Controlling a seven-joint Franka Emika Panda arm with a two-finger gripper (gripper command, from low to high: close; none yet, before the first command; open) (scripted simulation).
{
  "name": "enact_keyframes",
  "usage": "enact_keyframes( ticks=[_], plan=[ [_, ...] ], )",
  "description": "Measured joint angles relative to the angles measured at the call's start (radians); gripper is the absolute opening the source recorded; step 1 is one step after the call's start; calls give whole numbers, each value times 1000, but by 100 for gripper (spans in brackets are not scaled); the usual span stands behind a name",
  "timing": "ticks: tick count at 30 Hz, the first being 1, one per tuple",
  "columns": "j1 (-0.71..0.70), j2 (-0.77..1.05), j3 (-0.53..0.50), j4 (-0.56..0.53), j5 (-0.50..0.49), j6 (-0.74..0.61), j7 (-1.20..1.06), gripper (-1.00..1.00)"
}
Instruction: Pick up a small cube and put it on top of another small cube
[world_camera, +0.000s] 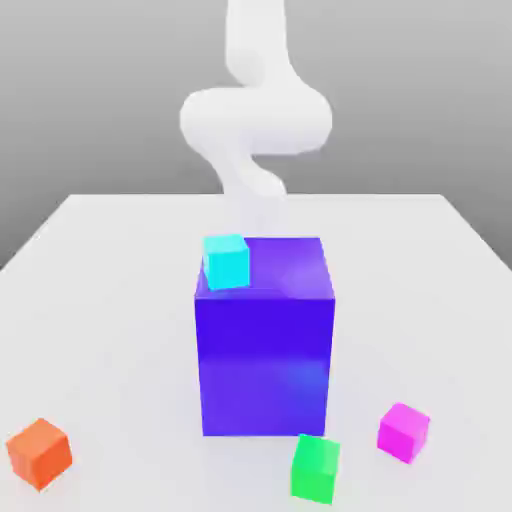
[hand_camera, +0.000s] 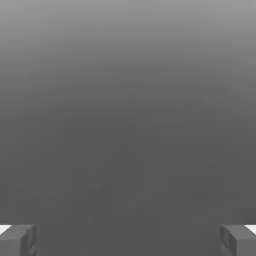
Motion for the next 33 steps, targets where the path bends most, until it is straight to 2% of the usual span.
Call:
enact_keyframes(
  ticks=[15, 23, 29, 30, 33],
  plan=[
    [185, 550, 73, -169, 21, 269, -252, 0],
    [279, 841, 111, -258, -46, 411, -328, 0],
    [323, 1059, 69, -238, -116, 570, -296, 0],
    [330, 1085, 61, -233, -121, 590, -292, -100],
    [330, 1085, 61, -233, -122, 590, -292, -100]
  ],
)
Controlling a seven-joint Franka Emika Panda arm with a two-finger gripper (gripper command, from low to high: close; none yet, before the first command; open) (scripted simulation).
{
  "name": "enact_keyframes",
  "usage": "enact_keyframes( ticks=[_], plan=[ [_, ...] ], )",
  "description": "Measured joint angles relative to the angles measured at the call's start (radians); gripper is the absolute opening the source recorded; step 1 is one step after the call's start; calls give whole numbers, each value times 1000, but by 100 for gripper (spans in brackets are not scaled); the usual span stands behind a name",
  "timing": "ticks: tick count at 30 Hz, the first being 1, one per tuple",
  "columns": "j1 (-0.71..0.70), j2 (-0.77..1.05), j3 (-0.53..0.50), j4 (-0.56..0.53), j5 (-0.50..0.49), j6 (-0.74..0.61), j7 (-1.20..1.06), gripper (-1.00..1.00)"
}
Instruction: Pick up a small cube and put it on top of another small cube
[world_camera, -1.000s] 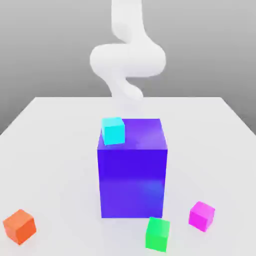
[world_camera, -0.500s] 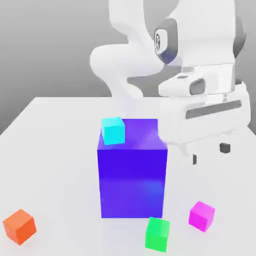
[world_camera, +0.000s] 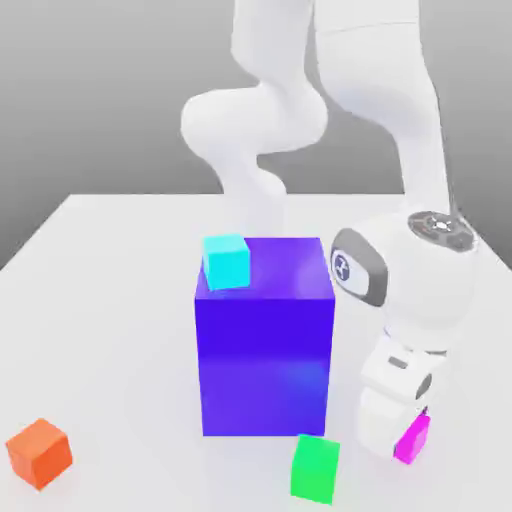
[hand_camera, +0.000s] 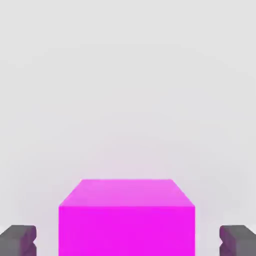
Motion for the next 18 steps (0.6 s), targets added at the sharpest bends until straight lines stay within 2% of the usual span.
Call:
enact_keyframes(
  ticks=[4, 10, 16, 18],
  plan=[
    [-1, 1, 0, 0, -3, 1, 2, -100],
    [-32, -185, 32, -34, 59, -151, -36, -100],
    [-146, -278, -72, 8, 116, -285, 63, -100],
    [-173, -265, -91, 20, 123, -284, 87, -100]
  ],
)
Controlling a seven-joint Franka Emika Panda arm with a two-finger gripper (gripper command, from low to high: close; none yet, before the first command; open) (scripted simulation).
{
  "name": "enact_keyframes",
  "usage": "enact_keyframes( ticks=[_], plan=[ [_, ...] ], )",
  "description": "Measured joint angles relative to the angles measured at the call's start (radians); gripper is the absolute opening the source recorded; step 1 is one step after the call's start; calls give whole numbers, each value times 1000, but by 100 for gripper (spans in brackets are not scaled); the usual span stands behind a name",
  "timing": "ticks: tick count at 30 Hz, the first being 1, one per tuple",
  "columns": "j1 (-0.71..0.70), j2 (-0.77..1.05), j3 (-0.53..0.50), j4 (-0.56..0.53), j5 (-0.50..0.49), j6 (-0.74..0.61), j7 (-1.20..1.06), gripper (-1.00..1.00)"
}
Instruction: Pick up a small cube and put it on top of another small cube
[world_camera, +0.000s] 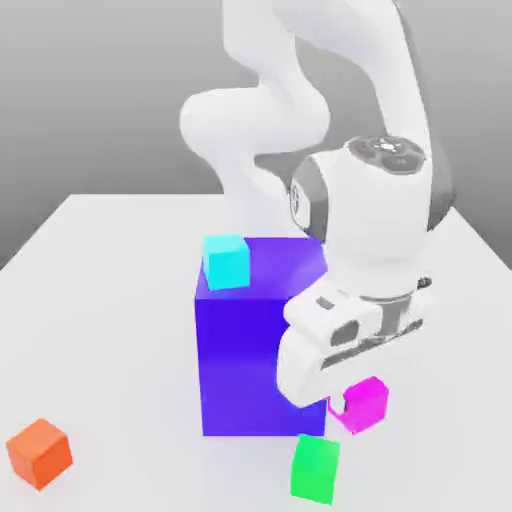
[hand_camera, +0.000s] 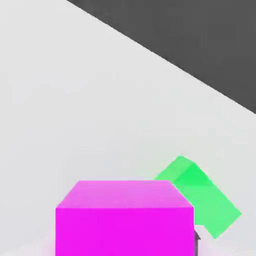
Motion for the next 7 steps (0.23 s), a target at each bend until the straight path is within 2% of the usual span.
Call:
enact_keyframes(
  ticks=[3, 4, 7],
  plan=[
    [-5, 91, -1, 8, 8, 83, 3, -100],
    [-6, 125, 0, 10, 10, 115, 2, 100],
    [-6, 125, 0, 10, 10, 115, 2, 100]
  ],
)
